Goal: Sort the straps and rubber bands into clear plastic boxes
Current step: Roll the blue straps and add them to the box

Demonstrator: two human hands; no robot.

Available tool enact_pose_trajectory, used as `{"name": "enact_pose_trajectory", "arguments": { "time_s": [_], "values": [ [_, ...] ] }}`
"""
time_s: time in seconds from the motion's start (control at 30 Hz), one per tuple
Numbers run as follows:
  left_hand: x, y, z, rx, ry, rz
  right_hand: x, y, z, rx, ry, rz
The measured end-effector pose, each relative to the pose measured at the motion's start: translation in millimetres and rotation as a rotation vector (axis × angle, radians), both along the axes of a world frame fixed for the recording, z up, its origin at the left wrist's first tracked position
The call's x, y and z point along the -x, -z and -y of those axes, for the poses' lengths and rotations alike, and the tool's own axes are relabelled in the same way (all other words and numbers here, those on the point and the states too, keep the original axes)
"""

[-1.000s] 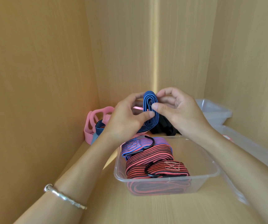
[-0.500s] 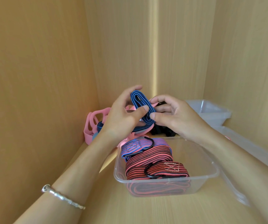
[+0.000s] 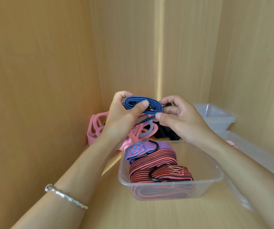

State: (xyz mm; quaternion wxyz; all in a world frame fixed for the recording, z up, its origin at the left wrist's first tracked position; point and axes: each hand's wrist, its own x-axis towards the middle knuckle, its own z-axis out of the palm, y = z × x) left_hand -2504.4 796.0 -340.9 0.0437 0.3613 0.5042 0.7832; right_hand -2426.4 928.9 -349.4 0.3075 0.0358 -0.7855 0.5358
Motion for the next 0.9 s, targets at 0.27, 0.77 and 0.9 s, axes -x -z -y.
{"name": "enact_pose_trajectory", "arguments": {
  "time_s": [0.27,0.77,0.9],
  "values": [
    [13.2,5.8,3.6,0.368,-0.391,-0.392,-2.3,-5.2,-2.5,0.118,0.027,-0.018],
    [13.2,6.1,8.0,0.481,-0.237,-0.478,-2.9,-4.9,-3.4,0.125,0.059,-0.040],
    [11.0,4.8,10.3,0.531,-0.237,-0.506,-4.0,-6.0,-4.6,0.081,0.052,-0.067]
  ]
}}
